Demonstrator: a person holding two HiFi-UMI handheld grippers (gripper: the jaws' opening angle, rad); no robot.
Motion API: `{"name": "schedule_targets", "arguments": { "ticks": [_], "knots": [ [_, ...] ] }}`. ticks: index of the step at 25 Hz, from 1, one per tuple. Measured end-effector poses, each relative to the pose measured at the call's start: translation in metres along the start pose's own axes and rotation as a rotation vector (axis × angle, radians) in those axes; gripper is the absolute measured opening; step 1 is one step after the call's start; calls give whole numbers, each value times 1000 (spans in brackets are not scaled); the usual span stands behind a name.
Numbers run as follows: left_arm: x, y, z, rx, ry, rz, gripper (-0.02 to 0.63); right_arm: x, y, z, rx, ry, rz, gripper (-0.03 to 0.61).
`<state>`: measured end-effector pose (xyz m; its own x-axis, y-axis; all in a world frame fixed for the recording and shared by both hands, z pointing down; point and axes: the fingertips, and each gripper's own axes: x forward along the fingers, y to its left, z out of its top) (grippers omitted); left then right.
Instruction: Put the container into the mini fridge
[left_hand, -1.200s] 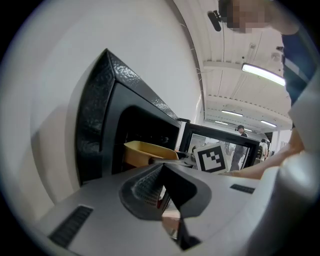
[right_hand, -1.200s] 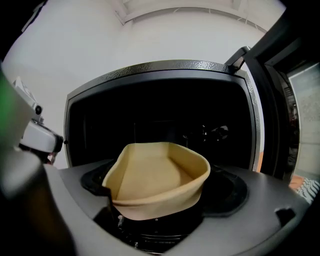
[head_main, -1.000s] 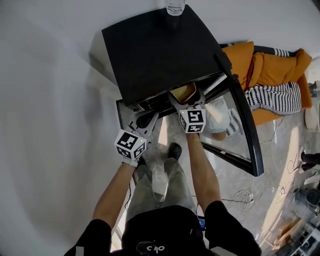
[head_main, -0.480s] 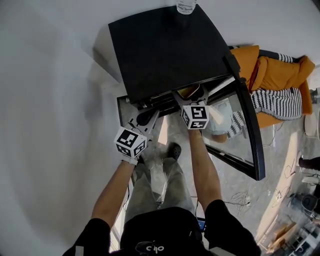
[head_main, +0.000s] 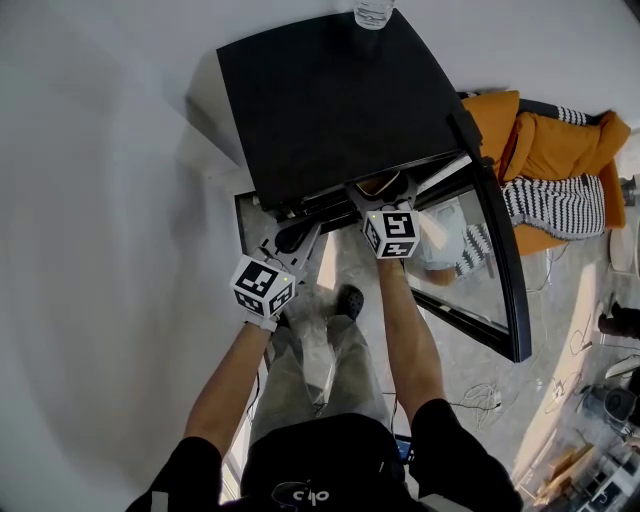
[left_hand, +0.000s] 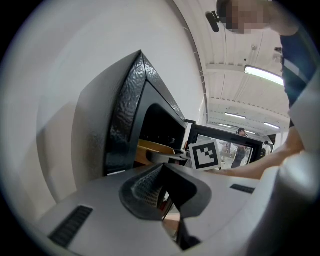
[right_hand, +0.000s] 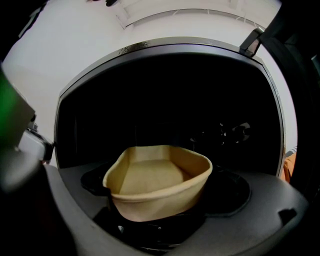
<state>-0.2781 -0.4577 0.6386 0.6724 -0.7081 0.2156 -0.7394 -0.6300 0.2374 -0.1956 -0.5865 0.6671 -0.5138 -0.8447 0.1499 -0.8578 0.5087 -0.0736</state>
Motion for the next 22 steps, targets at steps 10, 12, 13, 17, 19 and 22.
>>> {"name": "schedule_targets", "arguments": {
  "ticks": [10, 12, 13, 17, 19, 22],
  "knots": [
    [1, 1, 1, -7, -2, 7, 8, 0, 2, 0, 35, -6, 30, 540],
    [1, 1, 0, -10, -1, 9, 8, 0, 3, 0, 40, -7, 33, 546],
    [0, 1, 0, -10, -1, 10, 8, 0, 3, 0, 39, -6, 34, 551],
    [1, 1, 1, -8, -3, 14, 8, -1, 4, -1, 35, 1, 36, 555],
    [2, -1, 1, -9, -3, 15, 8, -2, 4, -2, 31, 5, 34, 555],
    [1, 0, 0, -15, -5, 18, 8, -6, 6, -3, 28, 9, 32, 555]
  ]
}}
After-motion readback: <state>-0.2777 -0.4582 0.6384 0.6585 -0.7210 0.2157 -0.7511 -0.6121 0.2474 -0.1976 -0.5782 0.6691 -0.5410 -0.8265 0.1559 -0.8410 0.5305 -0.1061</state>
